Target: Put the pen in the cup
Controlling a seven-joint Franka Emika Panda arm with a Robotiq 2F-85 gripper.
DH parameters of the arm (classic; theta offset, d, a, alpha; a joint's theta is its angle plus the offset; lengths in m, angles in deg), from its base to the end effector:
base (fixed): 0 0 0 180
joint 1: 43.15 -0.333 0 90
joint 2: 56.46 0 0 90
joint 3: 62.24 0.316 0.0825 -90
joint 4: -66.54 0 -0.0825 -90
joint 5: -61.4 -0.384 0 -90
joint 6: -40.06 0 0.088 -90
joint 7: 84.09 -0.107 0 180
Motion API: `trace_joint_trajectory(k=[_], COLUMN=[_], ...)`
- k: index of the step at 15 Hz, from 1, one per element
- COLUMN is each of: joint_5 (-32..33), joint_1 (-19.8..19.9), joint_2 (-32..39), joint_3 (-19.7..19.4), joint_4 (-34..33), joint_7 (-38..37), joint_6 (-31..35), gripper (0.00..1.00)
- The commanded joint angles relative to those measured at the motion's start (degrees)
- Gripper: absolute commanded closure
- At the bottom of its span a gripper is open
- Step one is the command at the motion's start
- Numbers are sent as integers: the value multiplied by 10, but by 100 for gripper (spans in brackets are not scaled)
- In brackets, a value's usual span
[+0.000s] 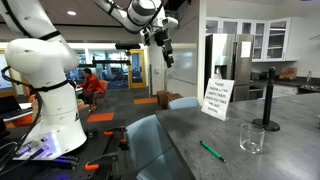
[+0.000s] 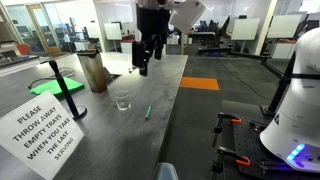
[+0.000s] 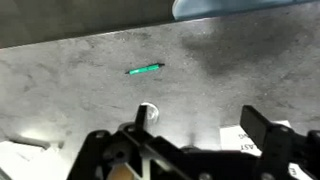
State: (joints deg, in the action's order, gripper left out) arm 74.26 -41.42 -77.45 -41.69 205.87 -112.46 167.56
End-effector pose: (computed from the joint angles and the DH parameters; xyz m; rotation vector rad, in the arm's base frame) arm 0.4247 0.1422 0.4474 2.8825 -0.0786 0.3519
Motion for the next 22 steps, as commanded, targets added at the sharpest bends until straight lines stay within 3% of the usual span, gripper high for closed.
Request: trace_joint_trajectory(k=[1,11,17,22], joint_5=[9,9,57,111], joint_1=[-19,-19,32,38], joint_2=[3,3,73,221], joint_3=[-18,-18,-23,-86], joint_4=[-1,-1,-34,-98], joint_7=[-6,-6,-193,-345], joint_6=[-2,-2,19,30], gripper=[0,0,0,0])
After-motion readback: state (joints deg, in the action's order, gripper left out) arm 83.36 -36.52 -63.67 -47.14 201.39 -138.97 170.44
